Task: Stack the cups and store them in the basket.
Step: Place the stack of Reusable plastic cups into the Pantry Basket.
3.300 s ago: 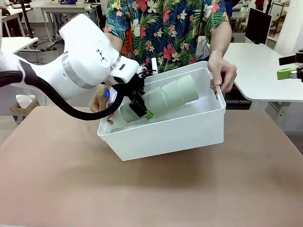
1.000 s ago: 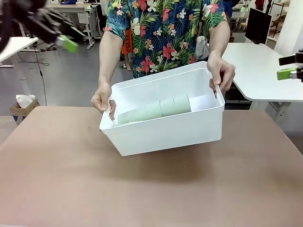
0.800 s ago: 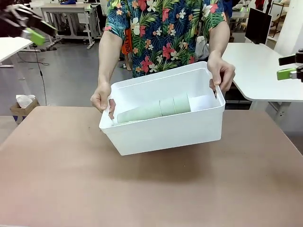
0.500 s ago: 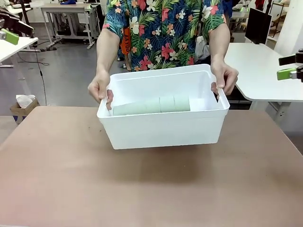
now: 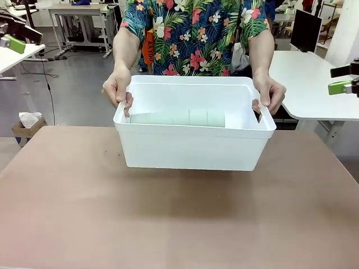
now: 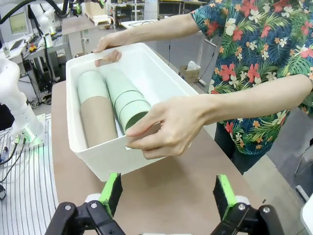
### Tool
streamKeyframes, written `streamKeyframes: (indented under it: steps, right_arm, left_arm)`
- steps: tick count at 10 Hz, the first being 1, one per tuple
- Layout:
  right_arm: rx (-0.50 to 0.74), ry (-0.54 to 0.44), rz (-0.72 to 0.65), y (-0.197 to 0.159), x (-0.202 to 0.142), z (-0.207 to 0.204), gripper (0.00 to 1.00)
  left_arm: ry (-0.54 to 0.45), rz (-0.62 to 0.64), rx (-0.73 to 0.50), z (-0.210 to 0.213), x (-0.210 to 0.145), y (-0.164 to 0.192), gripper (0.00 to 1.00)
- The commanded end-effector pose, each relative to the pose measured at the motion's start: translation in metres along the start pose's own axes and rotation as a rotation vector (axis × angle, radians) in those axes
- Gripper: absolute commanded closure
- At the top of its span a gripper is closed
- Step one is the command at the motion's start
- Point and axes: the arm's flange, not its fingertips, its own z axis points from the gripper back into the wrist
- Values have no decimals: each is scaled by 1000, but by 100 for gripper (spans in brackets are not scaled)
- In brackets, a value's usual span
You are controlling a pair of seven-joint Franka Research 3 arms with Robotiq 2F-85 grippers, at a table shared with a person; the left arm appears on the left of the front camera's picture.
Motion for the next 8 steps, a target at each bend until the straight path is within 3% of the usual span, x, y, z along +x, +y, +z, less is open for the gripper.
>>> streamKeyframes:
  steps: [1,8]
  right_arm:
    - [1,-30,14,-2,0,-1,0]
    - [1,-30,14,-2,0,-1,0]
  left_arm:
    - [10,2,4,2,3,-2,0]
    - [10,2,4,2,3,-2,0]
